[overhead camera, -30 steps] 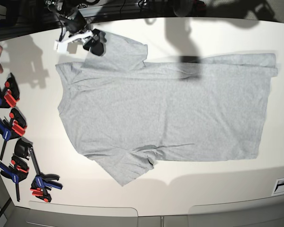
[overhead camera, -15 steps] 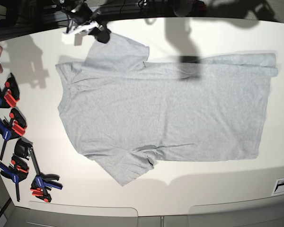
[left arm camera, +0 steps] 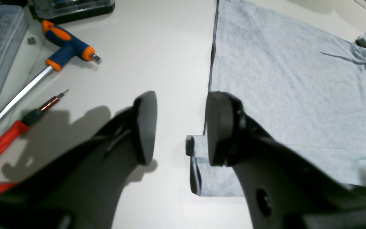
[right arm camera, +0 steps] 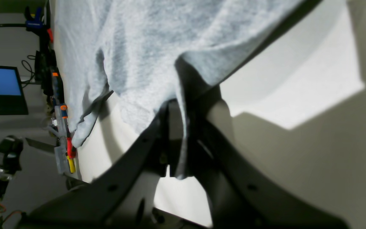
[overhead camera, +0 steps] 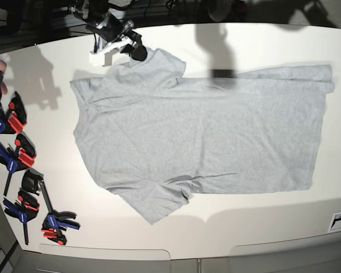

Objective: Fold the T-shirt properly
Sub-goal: 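Grasp the shoulder seam beside the collar with the right gripper, then drag the held fabric toward the shirt's center with the right gripper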

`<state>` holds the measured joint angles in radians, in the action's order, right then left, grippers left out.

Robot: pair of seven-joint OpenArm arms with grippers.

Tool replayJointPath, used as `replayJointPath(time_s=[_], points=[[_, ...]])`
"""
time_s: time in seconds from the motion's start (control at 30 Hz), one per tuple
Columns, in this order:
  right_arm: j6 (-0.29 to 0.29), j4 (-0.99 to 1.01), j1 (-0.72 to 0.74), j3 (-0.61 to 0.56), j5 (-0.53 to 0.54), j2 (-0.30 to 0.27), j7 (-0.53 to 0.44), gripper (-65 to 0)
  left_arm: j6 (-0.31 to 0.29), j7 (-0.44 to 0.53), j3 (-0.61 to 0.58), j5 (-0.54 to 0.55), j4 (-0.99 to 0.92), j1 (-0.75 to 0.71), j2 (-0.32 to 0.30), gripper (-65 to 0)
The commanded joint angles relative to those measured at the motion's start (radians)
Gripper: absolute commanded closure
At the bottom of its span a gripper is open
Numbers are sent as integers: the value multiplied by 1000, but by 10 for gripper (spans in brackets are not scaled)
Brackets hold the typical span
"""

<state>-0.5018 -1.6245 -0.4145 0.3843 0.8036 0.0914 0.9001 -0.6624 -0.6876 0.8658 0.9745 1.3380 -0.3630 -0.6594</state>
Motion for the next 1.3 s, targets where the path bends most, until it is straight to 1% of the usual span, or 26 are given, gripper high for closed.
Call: replayJointPath(time_s=[0.0, 0.1, 0.17, 0.23, 0.37, 0.67, 0.73, 0.9, 1.0, 1.1, 1.27], points=[[-124, -25, 182, -95, -129, 14, -150, 0, -6, 23, 11, 22, 18, 0, -28, -241], [-80, -25, 210, -141, -136, 14, -110, 0, -6, 22, 11, 22, 18, 0, -28, -241], [-60, -25, 209, -149, -152, 14, -111, 0, -6, 17, 11, 22, 18, 0, -29, -241], [-59, -25, 209, -149, -175, 14, -106, 0, -6, 4, 11, 22, 18, 0, -29, -241], [-59, -25, 170, -149, -172, 14, -59, 0, -6, -4, 11, 22, 18, -3, -28, -241], [-60, -45, -12, -148, -173, 14, -74, 0, -6, -32, 11, 25, 18, -6, -28, -241], [-60, -69, -48, -148, -173, 14, -73, 0, -6, -46, 11, 25, 18, -6, -29, -241], [-58, -146, -116, -148, -175, 14, -64, 0, -3, -46, 11, 26, 18, -6, -28, -241], [-38, -193, -153, -148, -185, 14, -52, 0, -3, -47, 11, 25, 18, -6, -28, -241], [-33, -228, -187, -148, -201, 14, -45, 0, -3, -49, 11, 26, 18, -6, -28, -241], [-33, -302, -197, -148, -199, 14, -43, 0, -3, -53, 11, 40, 18, -6, -28, -241]])
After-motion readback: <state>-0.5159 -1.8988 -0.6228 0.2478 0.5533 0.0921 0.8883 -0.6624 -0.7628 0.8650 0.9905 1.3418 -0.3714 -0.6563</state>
